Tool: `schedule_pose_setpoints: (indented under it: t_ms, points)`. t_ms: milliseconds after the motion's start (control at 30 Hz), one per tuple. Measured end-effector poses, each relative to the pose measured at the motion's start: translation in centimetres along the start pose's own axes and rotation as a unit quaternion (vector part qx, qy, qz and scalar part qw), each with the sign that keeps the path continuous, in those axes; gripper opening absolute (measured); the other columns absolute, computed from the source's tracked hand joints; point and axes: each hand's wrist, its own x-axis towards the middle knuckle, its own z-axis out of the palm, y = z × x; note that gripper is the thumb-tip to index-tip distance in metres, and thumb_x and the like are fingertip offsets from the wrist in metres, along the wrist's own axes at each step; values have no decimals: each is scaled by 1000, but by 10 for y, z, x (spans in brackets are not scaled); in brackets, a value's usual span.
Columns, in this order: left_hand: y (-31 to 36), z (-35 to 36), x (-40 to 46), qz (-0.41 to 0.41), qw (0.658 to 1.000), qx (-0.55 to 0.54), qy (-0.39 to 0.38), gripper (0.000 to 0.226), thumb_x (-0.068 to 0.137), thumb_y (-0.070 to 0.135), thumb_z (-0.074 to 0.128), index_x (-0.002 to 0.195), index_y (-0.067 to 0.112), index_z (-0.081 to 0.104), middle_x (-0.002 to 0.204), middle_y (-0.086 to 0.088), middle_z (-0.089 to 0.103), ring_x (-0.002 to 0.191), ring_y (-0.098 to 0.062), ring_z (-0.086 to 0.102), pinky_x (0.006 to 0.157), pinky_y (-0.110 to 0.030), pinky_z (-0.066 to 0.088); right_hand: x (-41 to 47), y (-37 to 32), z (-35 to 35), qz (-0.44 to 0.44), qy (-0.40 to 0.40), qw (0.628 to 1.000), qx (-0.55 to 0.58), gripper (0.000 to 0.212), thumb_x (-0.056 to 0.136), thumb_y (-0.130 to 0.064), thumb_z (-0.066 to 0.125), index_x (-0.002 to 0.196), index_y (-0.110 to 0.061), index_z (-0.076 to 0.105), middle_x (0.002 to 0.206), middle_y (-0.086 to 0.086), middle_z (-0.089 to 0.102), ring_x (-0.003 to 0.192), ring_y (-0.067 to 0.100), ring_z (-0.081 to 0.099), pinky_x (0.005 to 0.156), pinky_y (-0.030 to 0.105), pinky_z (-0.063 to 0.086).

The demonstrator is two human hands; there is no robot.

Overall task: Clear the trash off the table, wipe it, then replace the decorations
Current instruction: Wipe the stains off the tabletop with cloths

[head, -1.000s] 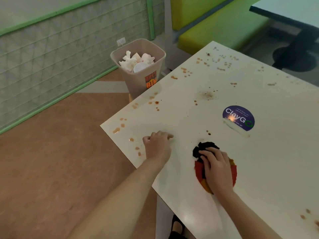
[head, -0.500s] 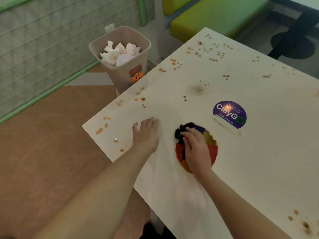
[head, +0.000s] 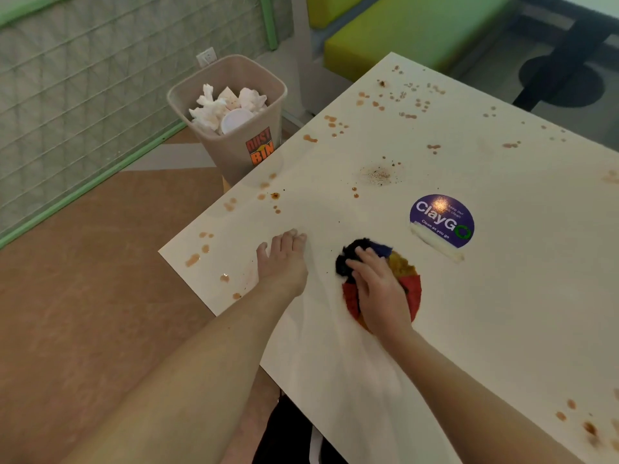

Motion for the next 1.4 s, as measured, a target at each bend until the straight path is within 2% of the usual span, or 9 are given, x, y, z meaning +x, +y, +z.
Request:
schedule_pose_setpoints:
  t_ms: [167, 267, 433, 633, 700, 833, 1033, 1267, 1400]
  points:
    - [-2, -3, 0, 11, 1000, -9, 7, 70, 97, 30, 51, 154, 25, 10, 161, 4, 7, 144, -17, 12, 117, -40, 10, -14, 11, -5, -129, -29, 991, -13, 26, 92, -5, 64, 116, -13, 72, 133, 2, 62, 131, 19, 52, 113, 38, 38]
    - [-4, -2, -2, 20, 1000, -12, 14, 70, 97, 33, 51, 154, 25, 10, 160, 5, 8, 143, -17, 13, 116, -39, 12, 25, 11, -4, -58, 18, 997, -51, 25, 90, -6, 67, 112, -14, 75, 125, 2, 66, 114, 27, 55, 99, 42, 48]
    - [-6, -1, -2, 23, 999, -22, 22, 70, 98, 31, 51, 154, 26, 9, 161, 6, 7, 144, -16, 11, 117, -38, 12, 49, -19, 14, 65, 45, 996, -26, 22, 97, -17, 59, 113, -17, 74, 116, -2, 62, 100, 23, 42, 91, 34, 42]
    - [-8, -1, 0, 29, 999, -24, 32, 71, 97, 35, 52, 154, 26, 11, 160, 5, 9, 144, -17, 12, 118, -39, 10, 22, -6, 8, -153, -2, 982, -113, 23, 89, -11, 70, 110, -18, 75, 108, -1, 67, 85, 25, 51, 77, 34, 47]
    - [-8, -1, 0, 31, 999, -26, 32, 71, 97, 35, 52, 154, 26, 12, 160, 5, 10, 144, -17, 13, 117, -39, 10, 42, -1, 4, -146, 6, 977, -154, 23, 89, -9, 68, 110, -16, 75, 107, 0, 67, 85, 26, 52, 70, 37, 47]
    - [-10, 2, 0, 31, 999, -31, 28, 70, 97, 35, 52, 154, 26, 11, 160, 5, 9, 144, -17, 12, 117, -39, 9, 50, -23, 9, -14, 55, 992, -117, 20, 92, -11, 64, 108, -13, 76, 105, 0, 67, 92, 28, 52, 77, 43, 48]
    - [-9, 1, 2, 30, 999, -30, 28, 72, 96, 35, 53, 154, 26, 11, 160, 4, 8, 144, -17, 12, 117, -38, 9, -15, -24, -1, -129, -10, 989, -75, 20, 89, -14, 71, 108, -17, 76, 114, -4, 68, 99, 22, 57, 87, 36, 48]
    - [-8, 6, 2, 22, 999, -24, 37, 71, 93, 25, 55, 152, 27, 16, 159, 6, 11, 142, -17, 15, 117, -37, 10, 32, -4, -18, 59, 49, 992, -104, 18, 91, -12, 66, 105, -12, 76, 106, 3, 68, 96, 25, 51, 80, 39, 49]
    - [-7, 6, 4, 15, 999, -27, 36, 74, 92, 22, 56, 153, 26, 14, 159, 6, 10, 142, -16, 14, 117, -38, 10, -27, -21, -11, -23, 25, 995, -93, 19, 86, -6, 72, 103, -12, 77, 106, 3, 70, 95, 26, 55, 84, 37, 48]
